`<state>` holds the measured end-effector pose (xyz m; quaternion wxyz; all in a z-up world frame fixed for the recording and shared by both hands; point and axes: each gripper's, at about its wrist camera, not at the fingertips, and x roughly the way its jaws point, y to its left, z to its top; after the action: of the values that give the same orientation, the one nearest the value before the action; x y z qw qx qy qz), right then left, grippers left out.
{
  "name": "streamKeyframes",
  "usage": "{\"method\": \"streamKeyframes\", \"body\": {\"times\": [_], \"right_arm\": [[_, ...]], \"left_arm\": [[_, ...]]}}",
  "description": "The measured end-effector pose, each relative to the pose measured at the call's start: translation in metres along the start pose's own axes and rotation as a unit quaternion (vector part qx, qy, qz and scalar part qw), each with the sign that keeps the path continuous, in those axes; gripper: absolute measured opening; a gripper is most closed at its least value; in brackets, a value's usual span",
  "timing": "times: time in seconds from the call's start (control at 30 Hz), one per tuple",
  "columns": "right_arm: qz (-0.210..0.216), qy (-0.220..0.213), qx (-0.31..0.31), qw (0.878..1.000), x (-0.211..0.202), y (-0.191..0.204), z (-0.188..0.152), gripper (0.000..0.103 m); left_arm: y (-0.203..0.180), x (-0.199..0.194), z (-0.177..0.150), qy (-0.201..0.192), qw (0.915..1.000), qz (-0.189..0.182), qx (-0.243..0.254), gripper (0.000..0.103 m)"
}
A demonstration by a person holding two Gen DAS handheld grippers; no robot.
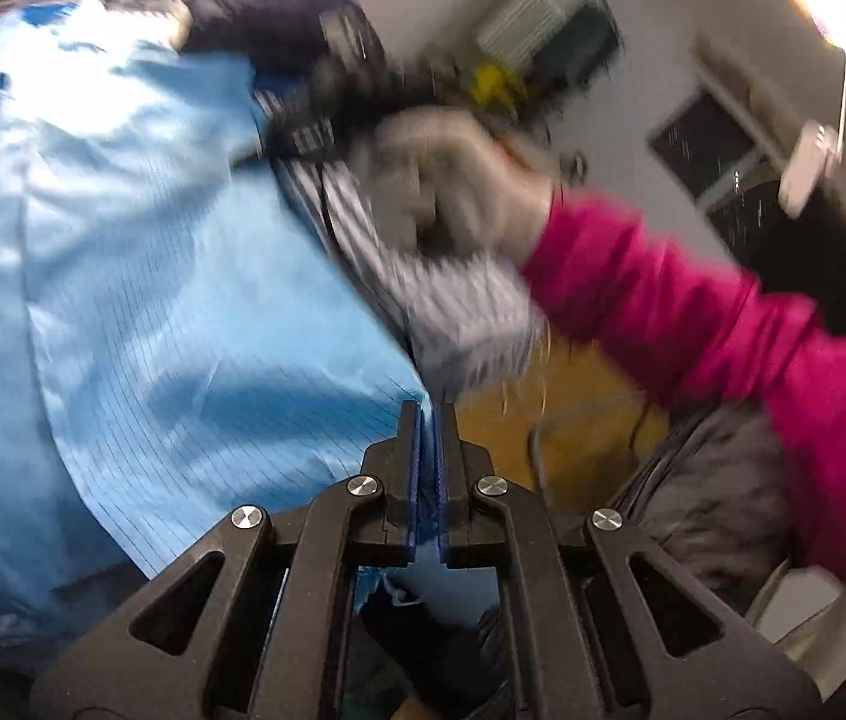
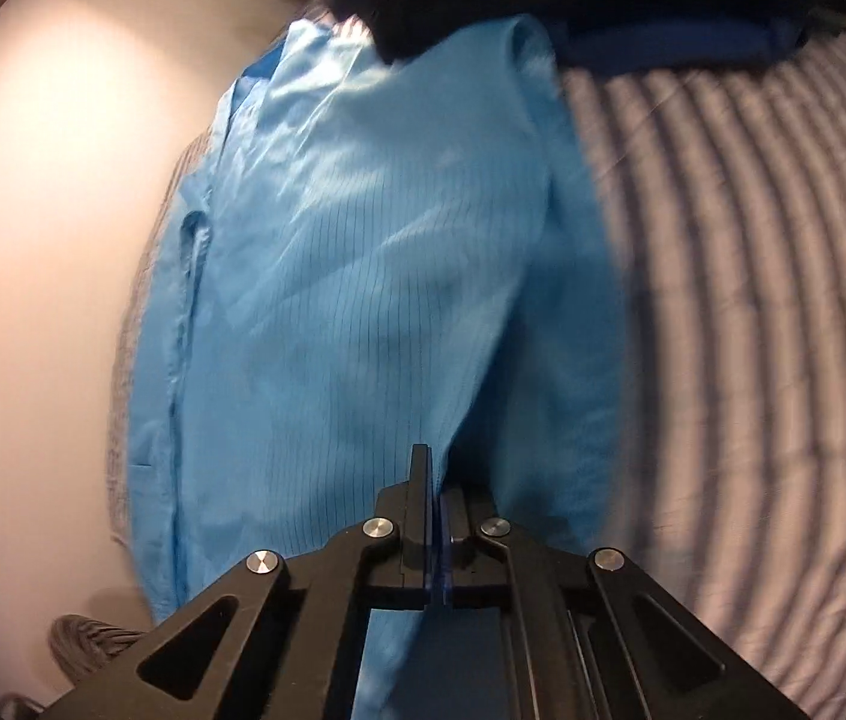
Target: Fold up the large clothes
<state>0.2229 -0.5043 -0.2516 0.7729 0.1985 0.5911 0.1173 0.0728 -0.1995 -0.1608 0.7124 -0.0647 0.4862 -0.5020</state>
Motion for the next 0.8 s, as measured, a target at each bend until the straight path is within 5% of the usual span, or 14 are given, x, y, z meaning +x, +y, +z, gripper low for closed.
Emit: {"method": "streamKeyframes", "body": {"times": [0.13,0.27,0.33,0.4,0.47,0.63,0.7,0.8], "right_arm": [[-0.02,-0.017,0.011,1.0,0.002,-0.014,0.004,0.0],[-0.035,-0.046,-0.014,0.998,0.003,-0.011,0.012,0.0],[-0.033,-0.046,-0.033,0.998,-0.004,-0.007,0.014,0.017],[0.005,-0.042,-0.005,0.999,-0.009,-0.015,0.013,0.036],[0.032,-0.035,0.022,0.999,-0.012,-0.025,0.007,0.036],[0.09,-0.01,0.043,0.995,-0.016,-0.032,-0.023,0.037],[0.085,-0.003,0.034,0.996,-0.012,-0.024,-0.031,0.035],[0.032,0.004,-0.009,0.999,-0.004,-0.008,-0.038,0.015]], "left_arm": [[-0.006,0.051,-0.013,0.067,0.996,0.035,0.047,0.002],[-0.005,0.074,-0.02,0.117,0.9918,0.038,0.034,0.002],[-0.009,0.065,-0.02,0.119,0.9918,0.027,0.038,0.002],[-0.012,0.044,-0.016,0.103,0.9934,0.029,0.042,0.02],[-0.002,0.014,-0.009,0.061,0.9973,0.036,0.019,0.043],[0.057,-0.032,0.024,-0.028,0.9931,0.095,-0.063,0.046],[0.077,-0.038,0.042,-0.053,0.989,0.106,-0.089,0.046],[0.09,-0.03,0.078,-0.073,0.9881,0.112,-0.076,0.046]]}}
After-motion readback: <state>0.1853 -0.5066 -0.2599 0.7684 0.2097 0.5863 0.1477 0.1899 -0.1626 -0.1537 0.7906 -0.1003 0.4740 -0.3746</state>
